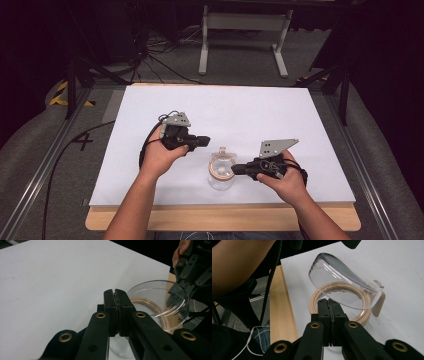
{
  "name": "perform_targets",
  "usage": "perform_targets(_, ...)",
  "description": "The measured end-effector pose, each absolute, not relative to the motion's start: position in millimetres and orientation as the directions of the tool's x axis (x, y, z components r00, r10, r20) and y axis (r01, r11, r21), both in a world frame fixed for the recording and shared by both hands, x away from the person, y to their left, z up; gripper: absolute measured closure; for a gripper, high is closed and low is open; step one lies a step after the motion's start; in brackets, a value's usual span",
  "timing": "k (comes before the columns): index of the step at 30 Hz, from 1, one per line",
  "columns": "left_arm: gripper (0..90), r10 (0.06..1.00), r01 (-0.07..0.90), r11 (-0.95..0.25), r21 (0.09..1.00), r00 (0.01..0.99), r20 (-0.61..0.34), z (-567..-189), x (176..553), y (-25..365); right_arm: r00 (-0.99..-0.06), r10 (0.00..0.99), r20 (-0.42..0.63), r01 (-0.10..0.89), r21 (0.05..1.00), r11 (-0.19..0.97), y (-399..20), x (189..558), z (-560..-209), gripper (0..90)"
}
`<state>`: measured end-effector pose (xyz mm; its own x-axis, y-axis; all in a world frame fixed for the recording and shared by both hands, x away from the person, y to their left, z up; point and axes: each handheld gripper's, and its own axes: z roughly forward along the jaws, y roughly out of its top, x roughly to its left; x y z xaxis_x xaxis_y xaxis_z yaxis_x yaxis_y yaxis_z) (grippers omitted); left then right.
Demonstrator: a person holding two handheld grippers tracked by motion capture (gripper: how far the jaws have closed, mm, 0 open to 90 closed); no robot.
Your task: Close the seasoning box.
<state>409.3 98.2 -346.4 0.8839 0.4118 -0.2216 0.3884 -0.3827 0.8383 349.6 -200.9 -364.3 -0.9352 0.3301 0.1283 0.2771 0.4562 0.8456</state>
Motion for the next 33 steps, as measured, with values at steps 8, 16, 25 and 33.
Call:
perform_targets(8,86.4,0.424,0.399,-0.416,0.817,0.880,-0.214,-345.8,405.6,105.8,-0.939,0.315,0.135,0.281,0.829,0.483,-202.3,347.7,-363.4,89.8)
perform_targets(16,86.9,0.427,0.422,-0.472,0.774,0.877,-0.218,-347.1,401.9,114.7,-0.940,0.309,0.145,0.293,0.807,0.513,-205.6,347.5,-367.2,89.8)
perform_targets(25,85.7,0.444,0.437,-0.519,0.735,0.872,-0.205,-350.5,400.3,124.3,-0.943,0.301,0.144,0.291,0.796,0.531,-209.9,346.6,-364.7,89.9)
perform_targets(33,79.9,0.468,0.458,-0.494,0.739,0.856,-0.218,-350.0,397.3,130.6,-0.943,0.307,0.130,0.280,0.808,0.518,-213.6,348.4,-358.4,86.3)
